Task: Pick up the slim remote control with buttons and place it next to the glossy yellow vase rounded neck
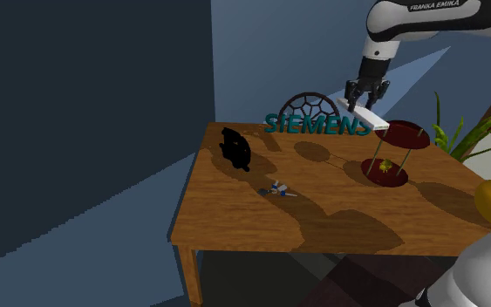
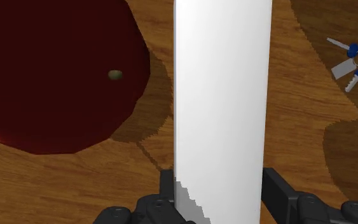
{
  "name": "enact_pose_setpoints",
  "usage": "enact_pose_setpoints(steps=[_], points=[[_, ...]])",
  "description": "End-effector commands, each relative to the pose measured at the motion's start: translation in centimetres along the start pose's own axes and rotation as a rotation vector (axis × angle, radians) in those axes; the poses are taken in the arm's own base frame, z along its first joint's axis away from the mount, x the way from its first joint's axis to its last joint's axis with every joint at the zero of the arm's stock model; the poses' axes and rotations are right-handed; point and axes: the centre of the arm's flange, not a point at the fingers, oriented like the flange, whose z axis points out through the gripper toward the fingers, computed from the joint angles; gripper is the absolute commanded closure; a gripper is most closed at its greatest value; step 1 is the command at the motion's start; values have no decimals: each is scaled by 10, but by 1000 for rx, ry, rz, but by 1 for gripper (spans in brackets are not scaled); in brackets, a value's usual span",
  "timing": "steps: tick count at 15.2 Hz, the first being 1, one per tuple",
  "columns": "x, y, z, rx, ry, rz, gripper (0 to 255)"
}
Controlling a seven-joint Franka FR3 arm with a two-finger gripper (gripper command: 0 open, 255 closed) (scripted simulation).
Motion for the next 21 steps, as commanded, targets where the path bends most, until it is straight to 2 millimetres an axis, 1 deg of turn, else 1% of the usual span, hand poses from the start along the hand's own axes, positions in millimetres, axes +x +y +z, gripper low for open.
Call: enact_pose_setpoints(steps=[1, 21], points=[[-23, 16, -1, 0, 0, -1, 255], [-243, 161, -1, 0, 0, -1, 255]])
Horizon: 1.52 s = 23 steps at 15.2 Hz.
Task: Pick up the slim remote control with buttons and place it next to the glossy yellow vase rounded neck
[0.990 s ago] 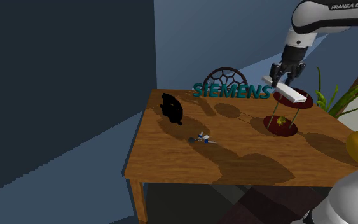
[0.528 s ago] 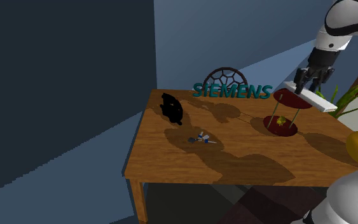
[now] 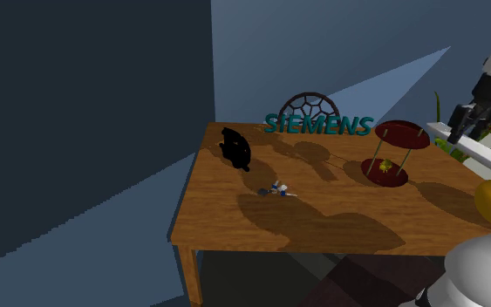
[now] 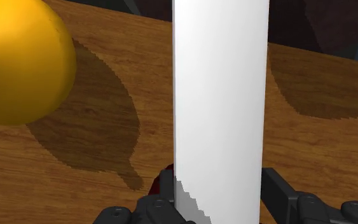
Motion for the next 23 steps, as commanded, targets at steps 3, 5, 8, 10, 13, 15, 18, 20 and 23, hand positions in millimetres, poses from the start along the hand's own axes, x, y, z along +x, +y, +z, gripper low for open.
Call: enact_pose_setpoints(steps=[3, 5, 8, 10, 13, 15, 18, 20, 23], points=[[-43, 28, 0, 0, 0, -1, 255], [-44, 28, 11, 0, 0, -1, 255], [-44, 27, 27, 0, 0, -1, 255], [-44, 27, 37, 0, 0, -1, 255], [-44, 27, 53, 0, 0, -1, 255], [-44, 27, 64, 0, 0, -1, 255], [-44, 26, 80, 0, 0, -1, 255], [-44, 26, 90, 0, 0, -1, 255], [-44, 26, 106, 0, 0, -1, 255]])
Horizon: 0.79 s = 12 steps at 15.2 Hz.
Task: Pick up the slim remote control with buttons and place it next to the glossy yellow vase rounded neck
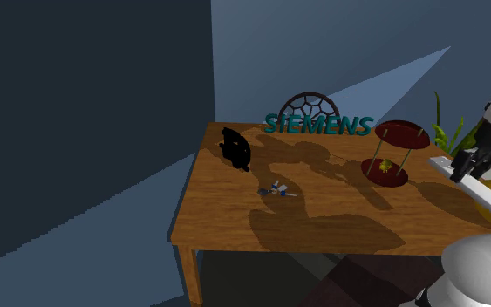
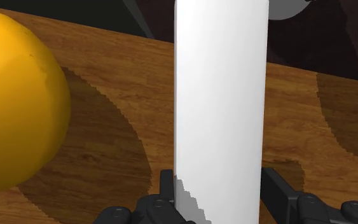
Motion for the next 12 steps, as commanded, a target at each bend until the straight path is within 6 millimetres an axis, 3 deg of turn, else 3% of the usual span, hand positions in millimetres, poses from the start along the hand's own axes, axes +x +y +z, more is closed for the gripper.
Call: enact_pose_setpoints(steps=[1, 12], points=[[0, 0, 11, 0, 1, 0, 255], [-1, -1, 69, 0, 1, 0, 255]])
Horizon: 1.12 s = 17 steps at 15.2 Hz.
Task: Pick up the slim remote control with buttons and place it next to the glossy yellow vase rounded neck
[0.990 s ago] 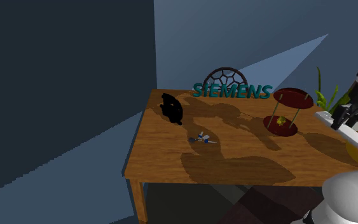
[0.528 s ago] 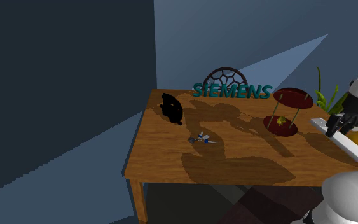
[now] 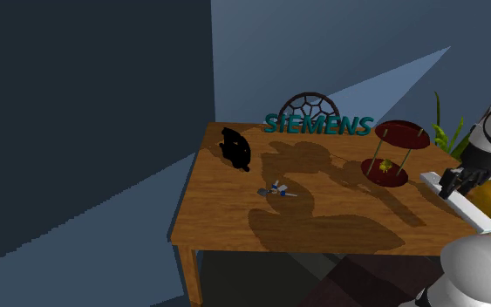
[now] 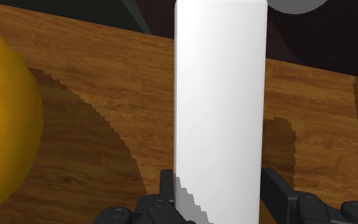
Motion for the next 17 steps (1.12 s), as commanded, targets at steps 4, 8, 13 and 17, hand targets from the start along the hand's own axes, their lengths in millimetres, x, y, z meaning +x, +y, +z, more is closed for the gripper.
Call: enact_pose_setpoints(steps=[4, 8, 13, 17], points=[[0, -2, 26, 0, 1, 0, 255], [0, -2, 48, 0, 1, 0, 255], [0, -3, 74, 0, 1, 0, 255], [0, -3, 87, 0, 1, 0, 255]])
